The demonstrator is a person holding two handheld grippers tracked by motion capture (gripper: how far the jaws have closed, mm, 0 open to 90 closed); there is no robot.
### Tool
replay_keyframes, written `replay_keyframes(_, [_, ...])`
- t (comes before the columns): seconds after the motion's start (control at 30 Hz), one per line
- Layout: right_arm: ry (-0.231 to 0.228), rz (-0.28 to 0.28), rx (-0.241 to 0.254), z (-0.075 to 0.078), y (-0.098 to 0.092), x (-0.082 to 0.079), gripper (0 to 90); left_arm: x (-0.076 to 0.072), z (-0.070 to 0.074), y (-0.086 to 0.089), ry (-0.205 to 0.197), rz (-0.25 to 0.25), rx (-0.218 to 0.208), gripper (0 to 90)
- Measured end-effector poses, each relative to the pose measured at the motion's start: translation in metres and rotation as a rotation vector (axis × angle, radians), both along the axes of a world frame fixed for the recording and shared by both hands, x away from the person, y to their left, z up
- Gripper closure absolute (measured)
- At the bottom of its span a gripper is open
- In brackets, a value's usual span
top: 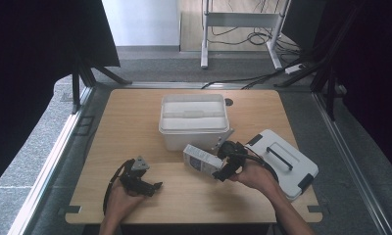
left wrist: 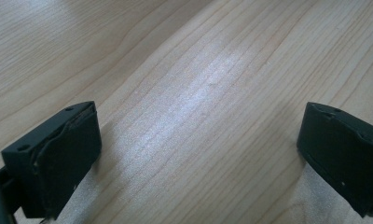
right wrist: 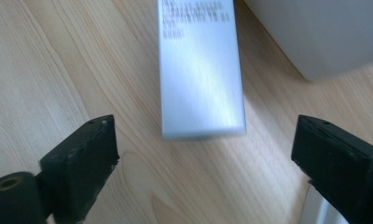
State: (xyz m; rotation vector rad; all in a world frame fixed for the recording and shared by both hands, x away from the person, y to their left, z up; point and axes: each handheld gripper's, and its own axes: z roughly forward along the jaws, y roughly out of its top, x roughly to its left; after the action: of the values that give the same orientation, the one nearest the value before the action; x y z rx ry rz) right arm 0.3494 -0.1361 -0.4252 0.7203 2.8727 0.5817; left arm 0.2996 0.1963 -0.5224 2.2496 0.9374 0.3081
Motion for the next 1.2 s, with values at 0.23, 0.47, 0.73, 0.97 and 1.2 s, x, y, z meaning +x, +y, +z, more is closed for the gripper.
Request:
replay_keyframes(0.23, [0.054, 0.037, -0.100, 0.001, 0.035, 0.022, 16.8, 0.000, 0.000, 0.000, 0.000, 0.000, 0.000, 0.0])
replay_keyframes(0.47, [0.079, 0.086, -0.178, -0.010, 0.063, 0.035, 23.6, 0.000, 0.000, 0.000, 0.000, 0.001, 0.000, 0.0])
replay_keyframes(0.73, [0.084, 0.137, -0.241, -0.024, 0.081, 0.039, 35.5, 0.000, 0.000, 0.000, 0.002, 0.000, 0.001, 0.0])
replay_keyframes(0.97, [0.088, 0.164, -0.285, -0.030, 0.085, 0.039, 47.7, 0.000, 0.000, 0.000, 0.001, -0.002, 0.002, 0.0])
replay_keyframes(1.2, [0.079, 0.179, -0.272, -0.025, 0.085, 0.036, 55.5, 0.000, 0.000, 0.000, 0.000, 0.000, 0.000, 0.0])
